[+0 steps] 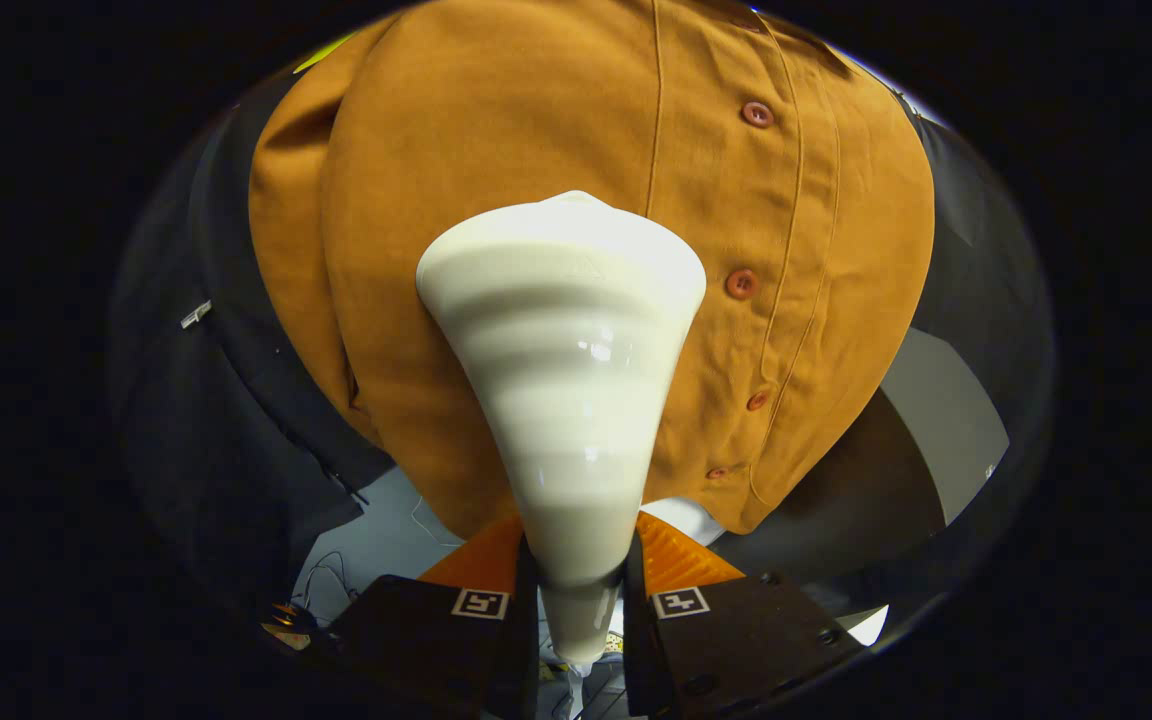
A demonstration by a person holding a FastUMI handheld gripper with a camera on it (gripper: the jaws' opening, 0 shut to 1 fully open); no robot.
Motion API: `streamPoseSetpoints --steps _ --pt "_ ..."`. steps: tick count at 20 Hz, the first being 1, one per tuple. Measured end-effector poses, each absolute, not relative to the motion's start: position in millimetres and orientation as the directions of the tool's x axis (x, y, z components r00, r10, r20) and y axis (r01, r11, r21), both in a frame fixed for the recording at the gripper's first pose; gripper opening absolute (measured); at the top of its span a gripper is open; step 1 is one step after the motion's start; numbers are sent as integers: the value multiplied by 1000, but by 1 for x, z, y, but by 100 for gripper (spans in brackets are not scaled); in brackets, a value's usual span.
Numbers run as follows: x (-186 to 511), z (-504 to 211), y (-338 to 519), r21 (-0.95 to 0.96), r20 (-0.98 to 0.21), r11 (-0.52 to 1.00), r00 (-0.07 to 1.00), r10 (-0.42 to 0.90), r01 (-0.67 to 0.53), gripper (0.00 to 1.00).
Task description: Iron the clothes twice with a garment steamer, once on the left side and once on the right side.
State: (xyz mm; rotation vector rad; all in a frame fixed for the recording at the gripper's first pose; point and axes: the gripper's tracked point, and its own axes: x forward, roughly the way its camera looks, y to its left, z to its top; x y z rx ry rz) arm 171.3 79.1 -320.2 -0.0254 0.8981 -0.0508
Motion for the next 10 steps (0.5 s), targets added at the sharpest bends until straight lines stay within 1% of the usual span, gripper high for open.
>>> streamPoseSetpoints --steps 4,10 --pt "155 -337 77 -48 -811 998 583 -56 30 37" --pt "138 -344 66 -50 -823 998 564 -64 41 37"
